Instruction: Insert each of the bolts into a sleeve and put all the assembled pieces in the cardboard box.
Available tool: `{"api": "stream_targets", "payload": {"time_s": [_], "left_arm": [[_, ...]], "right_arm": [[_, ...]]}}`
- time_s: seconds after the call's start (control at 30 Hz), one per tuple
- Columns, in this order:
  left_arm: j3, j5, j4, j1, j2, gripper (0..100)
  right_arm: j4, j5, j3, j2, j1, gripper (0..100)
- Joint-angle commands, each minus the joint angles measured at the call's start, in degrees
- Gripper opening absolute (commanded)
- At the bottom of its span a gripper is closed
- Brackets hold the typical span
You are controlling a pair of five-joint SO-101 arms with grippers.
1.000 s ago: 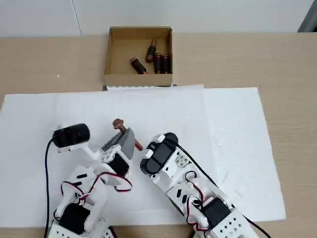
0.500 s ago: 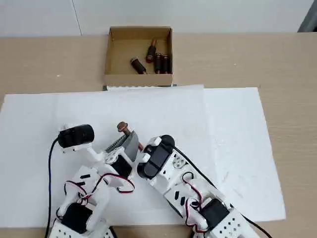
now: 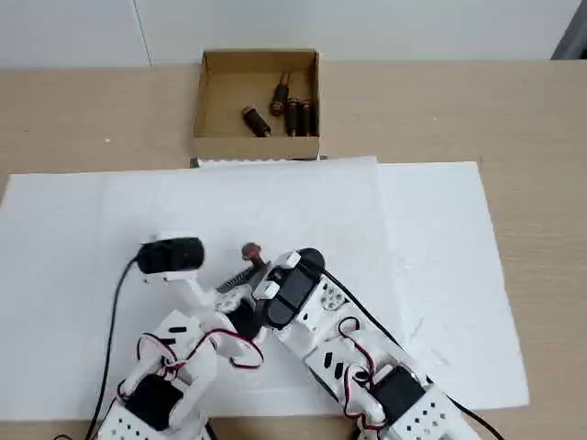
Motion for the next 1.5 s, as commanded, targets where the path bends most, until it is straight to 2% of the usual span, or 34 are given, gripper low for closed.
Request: {"api": "stream_targets", "payload": {"time_s": [0.0, 0.2, 0.43, 0.67, 0.83, 1.1, 1.17, 1.37, 1.47], "left_arm": [[0.31, 0.18, -0.62, 1.14, -0.62, 1], [0.75, 0.09, 2.90, 1.05, -0.62, 2], [0.66, -4.40, 2.55, 0.97, -0.62, 23], [0.48, -6.68, 2.46, -2.99, -0.62, 23], [-2.33, -9.85, 2.55, -6.86, -0.62, 23], [-6.73, -10.46, 2.81, -7.21, -0.53, 23], [-6.90, -11.69, 2.90, -8.62, -0.53, 20], [-6.90, -21.01, 2.55, -17.49, -0.62, 1], [-6.73, -25.49, 2.81, -20.92, -0.62, 1]], "right_arm": [[-1.27, 0.62, -3.16, -0.57, -0.22, 0.4], [-1.27, 0.62, -2.99, -0.57, -0.22, 0.4], [-1.27, 0.62, -2.73, -0.57, -0.22, 0.4], [-1.27, 0.62, -2.64, -0.57, -0.13, 0.4], [-1.19, 0.62, -2.64, -0.48, -0.13, 0.4], [-1.19, 0.62, -2.64, -0.48, 0.92, 0.4], [-1.19, 1.76, -2.73, -0.48, 2.77, 0.4], [-1.19, 3.08, -3.25, -0.57, 10.42, 0.4], [-1.19, 2.99, -2.90, -0.57, 13.05, 0.4]]}}
